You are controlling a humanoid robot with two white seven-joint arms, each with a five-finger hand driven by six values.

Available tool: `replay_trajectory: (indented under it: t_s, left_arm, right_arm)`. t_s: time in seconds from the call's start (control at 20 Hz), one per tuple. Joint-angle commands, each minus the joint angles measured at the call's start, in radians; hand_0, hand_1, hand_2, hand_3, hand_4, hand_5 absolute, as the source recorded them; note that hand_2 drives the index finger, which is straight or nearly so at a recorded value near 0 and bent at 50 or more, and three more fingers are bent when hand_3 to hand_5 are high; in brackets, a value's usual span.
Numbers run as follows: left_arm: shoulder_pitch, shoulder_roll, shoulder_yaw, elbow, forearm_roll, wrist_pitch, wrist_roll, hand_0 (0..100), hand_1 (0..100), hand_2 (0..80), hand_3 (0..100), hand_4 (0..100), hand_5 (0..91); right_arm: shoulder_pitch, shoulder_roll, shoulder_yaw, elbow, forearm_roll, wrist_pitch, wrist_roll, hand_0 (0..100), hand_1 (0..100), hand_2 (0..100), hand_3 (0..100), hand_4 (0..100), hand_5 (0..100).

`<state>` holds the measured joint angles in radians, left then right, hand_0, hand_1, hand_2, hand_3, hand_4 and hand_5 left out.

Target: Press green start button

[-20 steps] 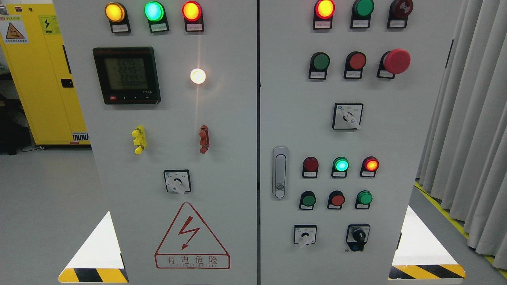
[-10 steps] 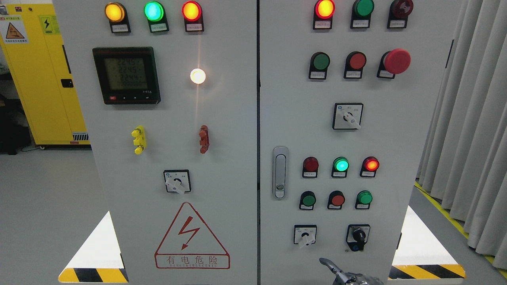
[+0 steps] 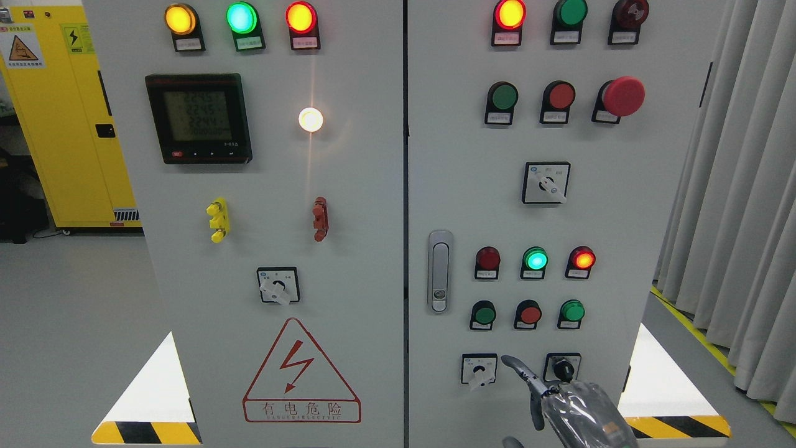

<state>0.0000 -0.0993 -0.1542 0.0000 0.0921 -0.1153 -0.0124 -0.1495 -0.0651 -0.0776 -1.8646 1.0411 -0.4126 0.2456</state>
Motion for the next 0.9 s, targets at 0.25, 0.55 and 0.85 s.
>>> replay_trajectory:
  t_s: [0.25, 0.55, 0.85]
  left_arm:
    - [-0.032, -0.007, -0.001, -0.026, 0.000, 0.000, 0.000, 12, 56, 0.0, 0, 0, 0.0]
    - [-0.032, -0.007, 0.001, -0.026, 0.000, 0.000, 0.000, 12, 56, 0.0, 0, 0, 0.0]
    - [-0.032, -0.007, -0.001, -0.026, 0.000, 0.000, 0.000, 12, 56, 0.0, 0, 0, 0.0]
  right_arm:
    - [-0.076, -0.001, 0.013, 0.016, 0.037, 0.001, 0.012, 35, 72, 0, 84, 83, 96]
    - [-0.111, -0.002, 0.027, 0.067, 0.039, 0.003, 0.012, 38, 72, 0, 84, 83, 96]
    - [-0.124, -0.002, 0.032, 0.073, 0.039, 0.003, 0.012, 39, 72, 0, 84, 82, 96]
